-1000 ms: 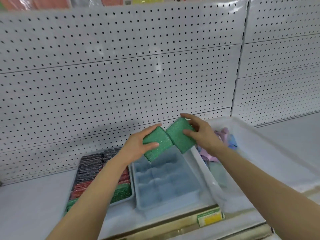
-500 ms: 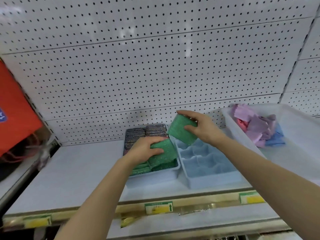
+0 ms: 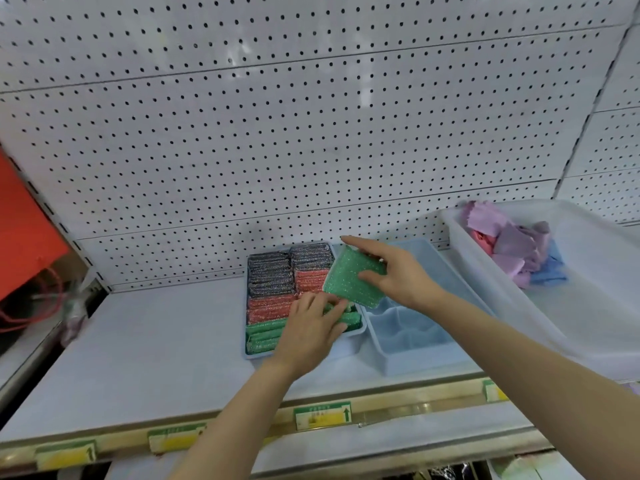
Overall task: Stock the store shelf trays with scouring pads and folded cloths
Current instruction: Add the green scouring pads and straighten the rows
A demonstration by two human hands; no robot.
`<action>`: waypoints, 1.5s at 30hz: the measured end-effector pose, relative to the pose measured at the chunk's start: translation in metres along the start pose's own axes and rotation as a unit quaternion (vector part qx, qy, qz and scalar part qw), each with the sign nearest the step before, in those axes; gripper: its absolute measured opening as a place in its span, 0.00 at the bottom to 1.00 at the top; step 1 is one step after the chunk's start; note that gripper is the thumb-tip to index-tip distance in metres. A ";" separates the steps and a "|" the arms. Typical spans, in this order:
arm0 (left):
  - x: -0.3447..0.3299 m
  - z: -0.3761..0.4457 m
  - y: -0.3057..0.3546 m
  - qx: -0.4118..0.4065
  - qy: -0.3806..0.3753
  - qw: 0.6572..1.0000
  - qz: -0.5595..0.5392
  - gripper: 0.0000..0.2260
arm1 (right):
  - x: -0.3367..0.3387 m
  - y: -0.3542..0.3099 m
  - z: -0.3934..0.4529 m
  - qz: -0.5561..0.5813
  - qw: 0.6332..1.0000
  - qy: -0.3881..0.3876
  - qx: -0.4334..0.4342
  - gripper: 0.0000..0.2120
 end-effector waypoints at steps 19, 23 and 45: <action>-0.013 -0.039 -0.060 0.203 -0.121 0.972 0.020 0.43 | -0.101 0.015 -0.020 -0.247 0.952 -0.077 0.166 0.24; -0.011 -0.039 -0.060 0.209 -0.128 0.969 -0.013 0.36 | -0.111 0.015 -0.025 -0.253 0.951 -0.064 0.167 0.19; -0.002 -0.061 -0.062 0.279 -0.189 0.941 0.011 0.28 | -0.158 0.014 -0.040 -0.376 0.916 -0.127 -0.050 0.36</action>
Point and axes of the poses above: each hand's wrist, its own z-axis towards the middle knuckle, its own x-axis out of the back of the hand, y = z × x, the point moved 6 cm from there along z, towards the middle knuckle, and after that the axes turned 6 degrees about -x, right-handed, at the moved point
